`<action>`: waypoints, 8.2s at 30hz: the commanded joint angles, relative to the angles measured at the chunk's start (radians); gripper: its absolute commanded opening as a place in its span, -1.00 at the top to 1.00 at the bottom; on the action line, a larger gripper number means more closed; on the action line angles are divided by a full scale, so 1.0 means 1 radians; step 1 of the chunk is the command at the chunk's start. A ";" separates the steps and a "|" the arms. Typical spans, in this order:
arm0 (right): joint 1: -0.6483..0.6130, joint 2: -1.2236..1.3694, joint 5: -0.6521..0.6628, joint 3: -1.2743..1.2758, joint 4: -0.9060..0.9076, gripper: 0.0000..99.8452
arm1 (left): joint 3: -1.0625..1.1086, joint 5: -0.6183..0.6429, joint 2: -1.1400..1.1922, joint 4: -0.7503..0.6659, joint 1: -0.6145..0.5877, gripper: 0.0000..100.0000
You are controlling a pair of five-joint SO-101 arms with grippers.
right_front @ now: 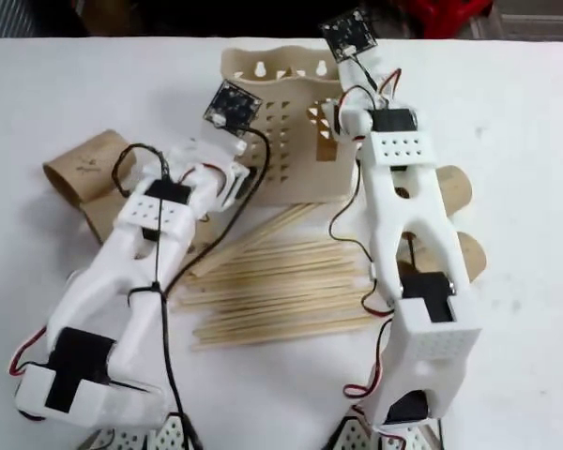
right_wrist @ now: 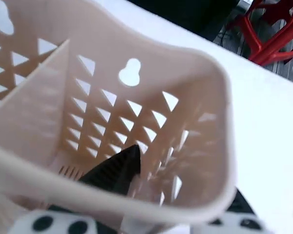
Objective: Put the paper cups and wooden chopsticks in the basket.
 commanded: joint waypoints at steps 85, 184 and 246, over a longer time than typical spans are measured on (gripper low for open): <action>0.021 -0.213 -0.106 0.354 -0.074 0.70 | -1.741 0.336 0.791 0.994 -0.048 0.94; -0.050 -0.750 -0.097 0.784 0.119 0.84 | -1.904 0.319 0.684 1.284 -0.114 0.78; -0.381 -0.366 0.485 0.890 -0.102 0.66 | 0.766 -0.097 -0.788 0.101 -0.542 0.78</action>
